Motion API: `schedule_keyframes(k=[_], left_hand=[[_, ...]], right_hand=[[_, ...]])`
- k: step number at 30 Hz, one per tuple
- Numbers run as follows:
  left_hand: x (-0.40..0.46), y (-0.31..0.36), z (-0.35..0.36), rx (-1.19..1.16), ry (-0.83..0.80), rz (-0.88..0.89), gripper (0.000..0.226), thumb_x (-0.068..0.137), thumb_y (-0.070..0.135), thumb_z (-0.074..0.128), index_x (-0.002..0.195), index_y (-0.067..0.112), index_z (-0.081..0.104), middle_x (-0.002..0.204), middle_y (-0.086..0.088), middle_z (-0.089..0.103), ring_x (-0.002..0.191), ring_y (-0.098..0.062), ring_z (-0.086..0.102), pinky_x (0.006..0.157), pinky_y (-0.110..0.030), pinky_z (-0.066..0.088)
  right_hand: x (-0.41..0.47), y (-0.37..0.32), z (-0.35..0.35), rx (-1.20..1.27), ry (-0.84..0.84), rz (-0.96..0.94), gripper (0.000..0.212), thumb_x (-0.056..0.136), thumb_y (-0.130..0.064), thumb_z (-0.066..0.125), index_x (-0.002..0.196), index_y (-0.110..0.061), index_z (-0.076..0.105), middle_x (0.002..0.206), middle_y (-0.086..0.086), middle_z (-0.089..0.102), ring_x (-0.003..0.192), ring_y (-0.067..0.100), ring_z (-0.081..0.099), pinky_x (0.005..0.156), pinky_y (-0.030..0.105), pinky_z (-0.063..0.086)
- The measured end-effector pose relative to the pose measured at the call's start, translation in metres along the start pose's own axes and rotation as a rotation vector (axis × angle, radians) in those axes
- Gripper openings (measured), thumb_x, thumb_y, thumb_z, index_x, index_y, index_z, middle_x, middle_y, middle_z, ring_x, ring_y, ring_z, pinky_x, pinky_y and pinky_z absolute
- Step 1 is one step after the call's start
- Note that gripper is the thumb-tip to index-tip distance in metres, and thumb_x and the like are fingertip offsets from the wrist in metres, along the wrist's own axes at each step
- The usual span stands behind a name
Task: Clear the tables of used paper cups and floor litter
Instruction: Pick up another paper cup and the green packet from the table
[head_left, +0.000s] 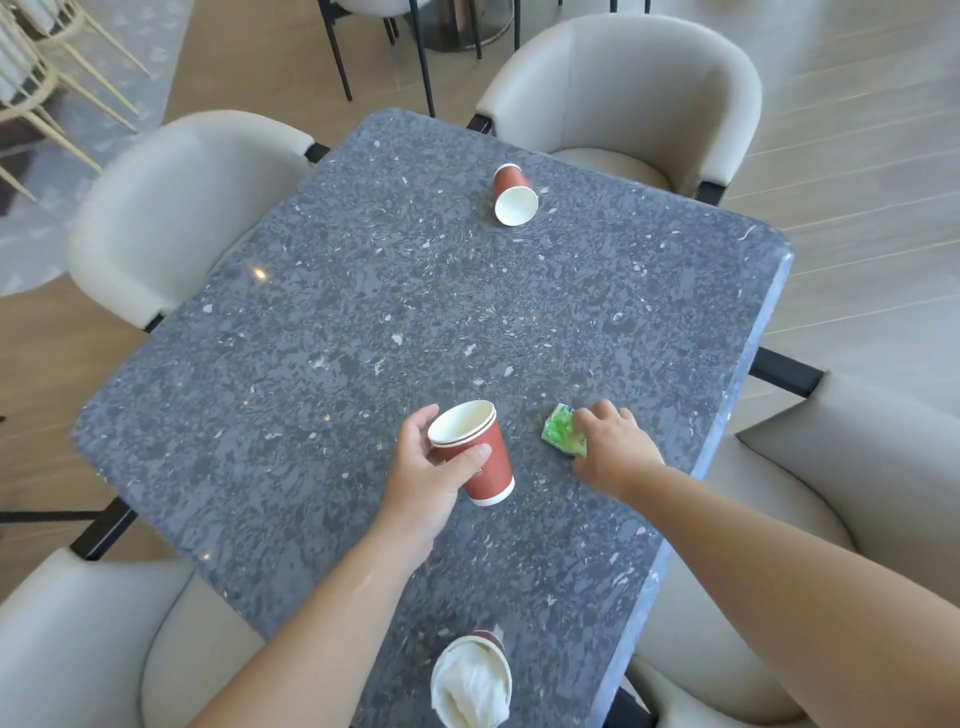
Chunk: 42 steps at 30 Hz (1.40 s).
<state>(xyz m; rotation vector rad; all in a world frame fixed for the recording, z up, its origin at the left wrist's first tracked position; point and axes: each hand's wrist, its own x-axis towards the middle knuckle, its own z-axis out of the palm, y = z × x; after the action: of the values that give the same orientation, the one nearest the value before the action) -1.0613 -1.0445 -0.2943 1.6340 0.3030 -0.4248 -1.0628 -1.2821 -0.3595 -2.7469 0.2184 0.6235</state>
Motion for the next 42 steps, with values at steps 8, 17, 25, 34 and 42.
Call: schedule_keyframes(k=[8, 17, 25, 34, 42], left_hand=[[-0.022, -0.002, -0.010, -0.006, -0.026, 0.028, 0.076, 0.063, 0.022, 0.082, 0.128, 0.034, 0.045, 0.123, 0.005, 0.062, 0.101, 0.000, 0.063, 0.085, -0.024, 0.048], [-0.052, -0.003, -0.043, -0.020, -0.030, 0.084, 0.079, 0.059, 0.022, 0.082, 0.128, 0.034, 0.046, 0.124, 0.004, 0.063, 0.100, 0.000, 0.064, 0.084, -0.024, 0.047], [-0.084, 0.003, -0.076, 0.128, -0.057, 0.218, 0.086, 0.056, 0.023, 0.082, 0.133, 0.031, 0.043, 0.128, 0.004, 0.061, 0.110, -0.013, 0.063, 0.098, -0.038, 0.050], [-0.118, -0.005, -0.110, 0.232, -0.112, 0.369, 0.084, 0.063, 0.016, 0.086, 0.127, 0.044, 0.041, 0.120, 0.018, 0.062, 0.097, -0.002, 0.064, 0.078, -0.016, 0.050], [-0.132, -0.036, -0.138, 0.215, -0.080, 0.324, 0.090, 0.067, 0.012, 0.084, 0.137, 0.036, 0.034, 0.124, 0.011, 0.057, 0.100, 0.001, 0.063, 0.083, -0.017, 0.049]], right_hand=[[-0.038, -0.009, 0.015, 0.114, -0.006, 0.058, 0.041, 0.076, -0.039, 0.063, 0.107, -0.019, 0.045, 0.105, 0.003, 0.043, 0.105, 0.028, 0.047, 0.079, 0.037, 0.046], [-0.090, -0.084, -0.043, 0.655, 0.211, -0.039, 0.021, 0.080, -0.035, 0.064, 0.097, -0.025, 0.057, 0.099, -0.004, 0.045, 0.064, 0.013, 0.055, 0.046, 0.016, 0.038], [-0.141, -0.154, -0.091, 0.668, 0.264, -0.296, 0.011, 0.078, -0.022, 0.065, 0.087, -0.027, 0.060, 0.089, -0.008, 0.046, 0.076, 0.008, 0.048, 0.063, 0.015, 0.035], [-0.174, -0.199, -0.063, 0.277, 0.084, -0.416, 0.030, 0.077, -0.034, 0.065, 0.105, -0.023, 0.062, 0.105, 0.001, 0.047, 0.086, 0.022, 0.057, 0.083, 0.033, 0.048], [-0.181, -0.209, -0.036, 0.383, 0.098, -0.430, 0.055, 0.076, -0.043, 0.070, 0.125, -0.029, 0.051, 0.111, -0.006, 0.044, 0.088, 0.014, 0.056, 0.083, 0.029, 0.045]])
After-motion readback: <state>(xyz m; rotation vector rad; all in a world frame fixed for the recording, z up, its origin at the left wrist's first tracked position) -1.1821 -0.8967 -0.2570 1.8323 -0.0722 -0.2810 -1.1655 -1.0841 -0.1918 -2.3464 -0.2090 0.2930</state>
